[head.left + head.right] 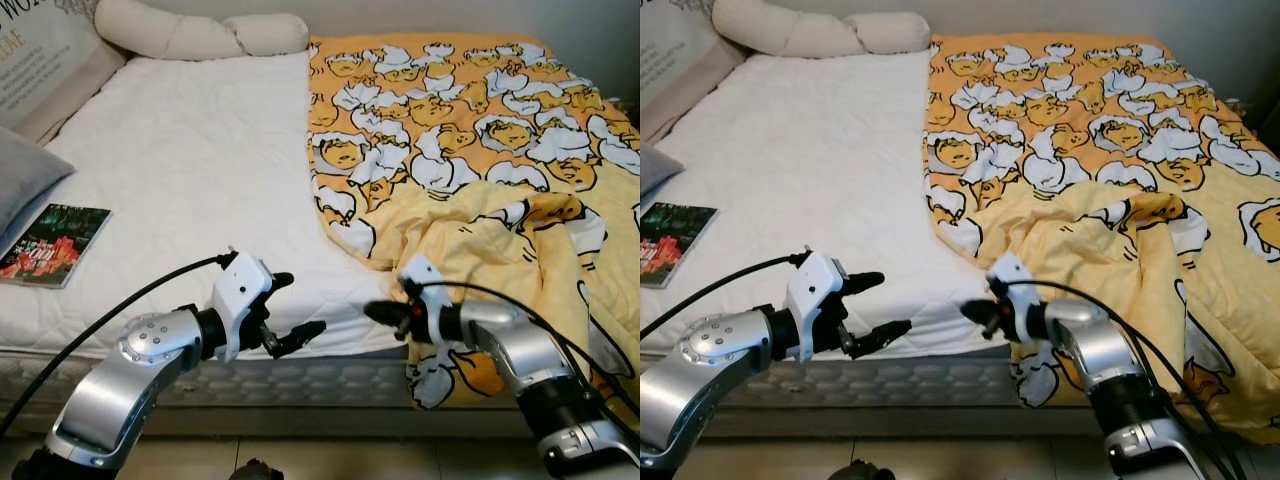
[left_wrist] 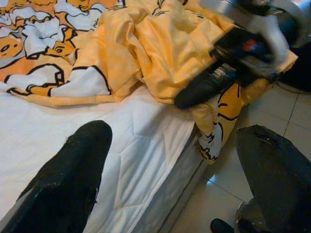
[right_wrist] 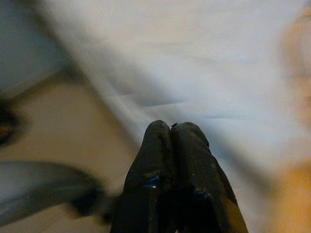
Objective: Clean up the room
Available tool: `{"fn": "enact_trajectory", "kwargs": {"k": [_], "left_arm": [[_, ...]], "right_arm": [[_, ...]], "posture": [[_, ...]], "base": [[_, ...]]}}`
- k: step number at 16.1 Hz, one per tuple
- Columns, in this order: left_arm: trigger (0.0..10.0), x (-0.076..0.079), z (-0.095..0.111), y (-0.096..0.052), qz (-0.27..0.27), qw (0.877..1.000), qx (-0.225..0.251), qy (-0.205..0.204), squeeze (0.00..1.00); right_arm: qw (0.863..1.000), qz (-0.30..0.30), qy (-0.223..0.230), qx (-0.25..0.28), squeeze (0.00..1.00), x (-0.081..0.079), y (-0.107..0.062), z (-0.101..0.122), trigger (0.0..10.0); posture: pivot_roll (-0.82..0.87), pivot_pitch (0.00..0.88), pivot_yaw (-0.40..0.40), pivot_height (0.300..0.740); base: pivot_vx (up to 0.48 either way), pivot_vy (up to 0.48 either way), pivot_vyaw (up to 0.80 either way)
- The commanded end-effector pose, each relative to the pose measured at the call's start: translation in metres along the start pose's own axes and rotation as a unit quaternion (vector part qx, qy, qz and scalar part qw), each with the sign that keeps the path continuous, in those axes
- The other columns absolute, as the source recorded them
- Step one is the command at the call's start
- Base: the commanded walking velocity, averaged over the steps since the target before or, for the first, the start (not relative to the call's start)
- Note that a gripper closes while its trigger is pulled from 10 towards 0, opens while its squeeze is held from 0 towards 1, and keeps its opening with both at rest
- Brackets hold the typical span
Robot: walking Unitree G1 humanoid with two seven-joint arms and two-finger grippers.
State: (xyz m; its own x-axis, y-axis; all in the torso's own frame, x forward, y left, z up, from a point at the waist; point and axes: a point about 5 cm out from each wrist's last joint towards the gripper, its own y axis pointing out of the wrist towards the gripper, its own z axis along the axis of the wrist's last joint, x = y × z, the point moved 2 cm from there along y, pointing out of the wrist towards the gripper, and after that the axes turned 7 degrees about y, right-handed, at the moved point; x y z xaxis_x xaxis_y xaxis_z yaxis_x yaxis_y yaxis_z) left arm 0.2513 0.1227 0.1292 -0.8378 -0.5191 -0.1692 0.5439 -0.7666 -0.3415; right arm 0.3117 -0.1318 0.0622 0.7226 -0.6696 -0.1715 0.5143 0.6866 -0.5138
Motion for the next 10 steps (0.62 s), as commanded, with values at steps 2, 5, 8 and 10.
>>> {"fn": "enact_trajectory", "kwargs": {"k": [2,5,8,10], "left_arm": [[10.0,-0.005,-0.002,0.001,0.004,1.0,-0.005,0.006,0.0],[10.0,-0.003,-0.005,0.002,0.001,1.0,-0.011,0.007,0.0],[10.0,-0.004,-0.004,0.003,0.007,1.0,-0.014,0.003,0.0],[10.0,-0.004,-0.006,0.003,0.01,1.0,-0.017,0.008,0.0]], "right_arm": [[0.99,-0.131,-0.041,-0.027,1.0,0.024,0.0,-0.004,10.0],[0.985,-0.159,-0.051,-0.035,1.0,0.011,0.015,-0.001,10.0],[0.971,-0.222,-0.073,-0.041,1.0,0.004,0.029,0.012,10.0],[0.965,-0.228,-0.114,-0.06,1.0,-0.007,0.038,0.019,10.0]], "posture": [[0.01,0.0,0.074,0.74],[0.01,0.0,0.077,0.74],[0.03,0.0,0.073,0.74],[0.03,0.0,0.073,0.74]], "base": [[0.0,0.0,0.0],[0.0,0.0,0.0],[0.0,0.0,0.0],[0.0,0.0,0.0]]}}
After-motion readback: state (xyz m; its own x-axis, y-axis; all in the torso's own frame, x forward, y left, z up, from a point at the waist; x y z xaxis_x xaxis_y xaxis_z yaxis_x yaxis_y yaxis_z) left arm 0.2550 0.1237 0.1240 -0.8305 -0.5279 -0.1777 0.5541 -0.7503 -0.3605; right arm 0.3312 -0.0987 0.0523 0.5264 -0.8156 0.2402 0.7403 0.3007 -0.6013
